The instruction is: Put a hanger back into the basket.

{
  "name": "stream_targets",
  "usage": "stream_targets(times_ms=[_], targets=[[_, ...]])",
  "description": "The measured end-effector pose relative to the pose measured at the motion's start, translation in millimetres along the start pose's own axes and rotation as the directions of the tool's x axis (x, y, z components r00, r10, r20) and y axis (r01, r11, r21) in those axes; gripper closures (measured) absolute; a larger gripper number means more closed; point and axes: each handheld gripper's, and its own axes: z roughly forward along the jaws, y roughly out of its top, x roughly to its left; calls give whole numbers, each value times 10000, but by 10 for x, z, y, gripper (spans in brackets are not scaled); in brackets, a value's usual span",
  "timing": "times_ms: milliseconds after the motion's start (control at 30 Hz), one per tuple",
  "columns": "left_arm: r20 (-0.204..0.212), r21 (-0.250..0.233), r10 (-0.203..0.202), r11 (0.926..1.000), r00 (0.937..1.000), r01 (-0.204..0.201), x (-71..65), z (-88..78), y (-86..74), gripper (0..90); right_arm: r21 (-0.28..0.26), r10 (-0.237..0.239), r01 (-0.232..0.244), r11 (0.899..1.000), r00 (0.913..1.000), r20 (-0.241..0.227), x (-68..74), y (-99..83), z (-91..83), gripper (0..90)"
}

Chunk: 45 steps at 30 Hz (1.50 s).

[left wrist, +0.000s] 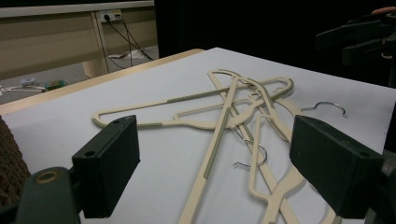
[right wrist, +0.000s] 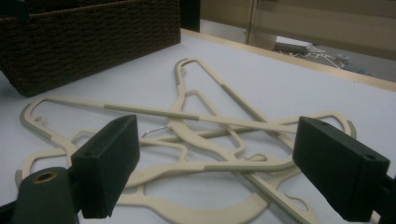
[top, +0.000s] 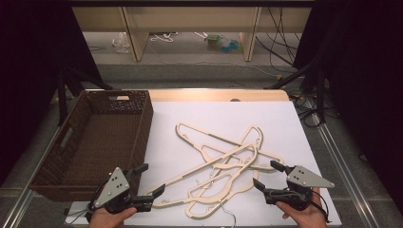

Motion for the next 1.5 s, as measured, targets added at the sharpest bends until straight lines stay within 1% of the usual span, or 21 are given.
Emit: stream_targets(times_ms=[100,233,433,467,700,767,800,833,900,967,1000,1033,1133,1200,1233,1267,1300,1333,1400,1433,1500], targets=[[-30,9,-204,9998,9998,204,-21,8,-4,161,5,-60,60,10000,10000,-73,-2,-2,7,162],[20,29,-237,9997,9997,237,-25,17,-5,161,21,-49,49,10000,10000,-6,-6,-3,9,171],[35,123,67,9999,10000,-68,-23,40,-1,161,183,-184,187,9997,9997,-183,-7,0,34,174],[77,68,-100,9999,9999,99,-36,54,-8,161,170,-341,342,9993,9994,-86,-8,9,54,178],[6,235,72,9997,10000,-73,-40,87,-4,161,722,-855,879,9935,9957,-361,-47,14,156,214],[15,240,182,9995,9998,-182,-45,103,-4,161,1037,-1178,1229,9870,9915,-545,-50,26,193,203],[15,240,182,9995,9998,-182,-45,103,-4,161,1037,-1178,1229,9870,9915,-545,-50,26,193,203],[51,286,293,9992,9996,-294,-39,114,-4,161,1124,-1387,1467,9828,9874,-760,-61,28,228,196],[20,303,155,9994,9999,-155,-50,118,-9,161,1217,-1435,1526,9808,9864,-802,-60,27,243,195],[124,369,160,9992,9998,-164,-69,126,-10,161,1501,-1811,1972,9688,9768,-1146,-76,44,325,197],[124,369,160,9992,9998,-164,-69,126,-10,161,1501,-1811,1972,9688,9768,-1146,-76,44,325,197],[122,342,120,9993,9999,-124,-79,136,-8,162,1677,-1941,2166,9617,9708,-1410,-96,68,413,194],[153,345,227,9991,9996,-232,-79,140,-9,162,1847,-2042,2327,9549,9656,-1609,-113,86,487,204],[212,380,264,9989,9994,-271,-93,131,-19,162,2104,-2244,2623,9418,9562,-1879,-127,106,570,212],[287,331,301,9990,9991,-311,-100,113,-24,162,2325,-2425,2898,9284,9468,-2117,-134,128,645,225],[264,349,308,9989,9992,-317,-102,102,-21,162,2436,-2529,3060,9203,9407,-2261,-137,143,680,237],[264,349,308,9989,9992,-317,-102,102,-21,162,2436,-2529,3060,9203,9407,-2261,-137,143,680,237],[253,300,252,9992,9994,-260,-102,96,-21,163,2495,-2822,3447,9050,9250,-2544,-144,164,759,254],[211,289,216,9993,9995,-222,-91,91,-24,163,2759,-2954,3719,8863,9129,-2816,-159,172,828,258],[174,327,230,9992,9996,-236,-86,89,-26,163,2759,-2954,3719,8863,9129,-2816,-159,172,828,258],[170,336,209,9992,9996,-215,-81,89,-27,163,2973,-3066,4086,8629,8911,-3347,-177,169,894,259]])
